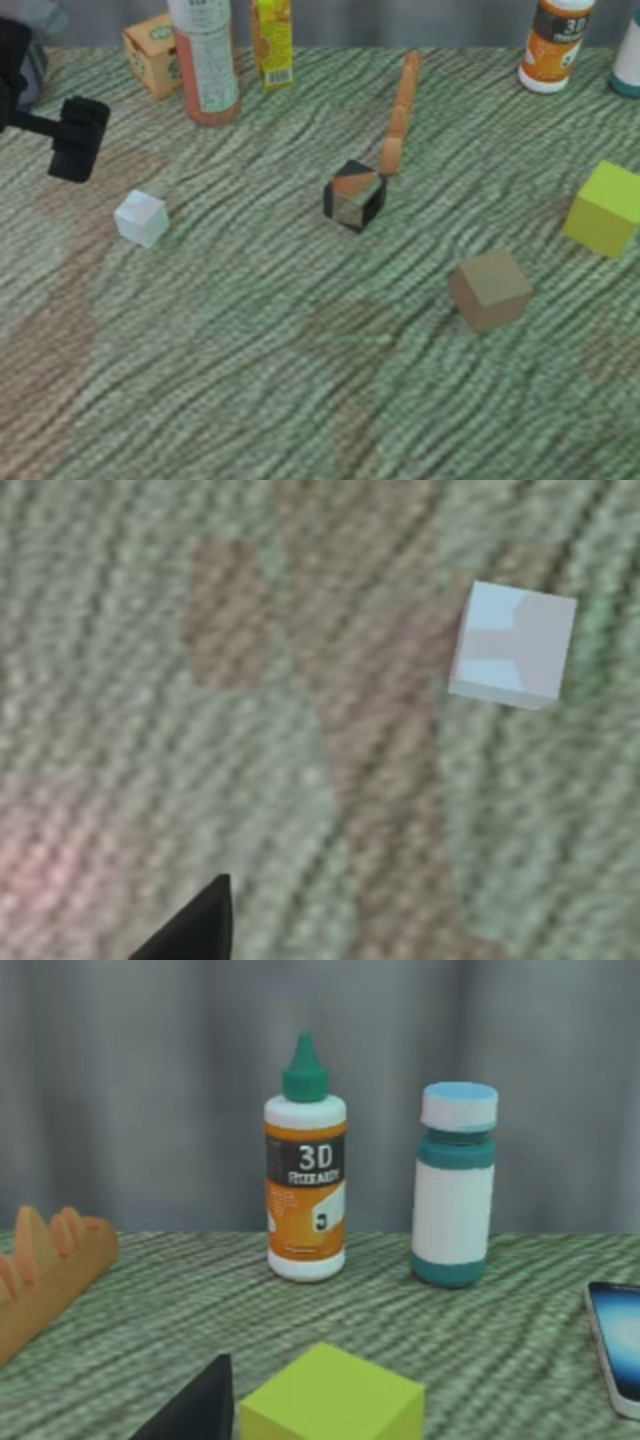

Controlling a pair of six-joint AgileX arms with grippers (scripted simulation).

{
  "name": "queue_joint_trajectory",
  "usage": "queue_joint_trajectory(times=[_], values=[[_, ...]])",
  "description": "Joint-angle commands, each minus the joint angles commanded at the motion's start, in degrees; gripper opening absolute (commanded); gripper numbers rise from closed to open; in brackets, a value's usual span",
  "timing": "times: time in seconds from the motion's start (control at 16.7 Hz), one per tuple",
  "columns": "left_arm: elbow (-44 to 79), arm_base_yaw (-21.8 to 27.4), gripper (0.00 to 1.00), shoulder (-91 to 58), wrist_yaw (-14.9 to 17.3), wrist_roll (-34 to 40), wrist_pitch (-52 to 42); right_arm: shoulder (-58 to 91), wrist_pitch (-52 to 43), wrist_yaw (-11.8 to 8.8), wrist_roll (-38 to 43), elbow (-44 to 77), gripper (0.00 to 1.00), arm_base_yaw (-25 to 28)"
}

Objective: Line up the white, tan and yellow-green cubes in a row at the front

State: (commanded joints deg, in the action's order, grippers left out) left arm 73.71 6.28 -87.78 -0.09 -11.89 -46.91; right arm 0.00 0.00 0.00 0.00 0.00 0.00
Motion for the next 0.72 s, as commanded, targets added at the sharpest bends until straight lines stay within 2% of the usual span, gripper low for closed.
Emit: queue_joint_trajectory(times=[0.36, 0.72], values=[[26.0, 2.32, 1.0, -30.45, 0.08, -4.19, -16.6, 0.0, 0.0, 0.0, 0.0, 0.0, 1.0, 0.0], [40.87, 3.45, 1.0, -45.39, 0.33, -6.27, -24.18, 0.0, 0.0, 0.0, 0.0, 0.0, 1.0, 0.0]])
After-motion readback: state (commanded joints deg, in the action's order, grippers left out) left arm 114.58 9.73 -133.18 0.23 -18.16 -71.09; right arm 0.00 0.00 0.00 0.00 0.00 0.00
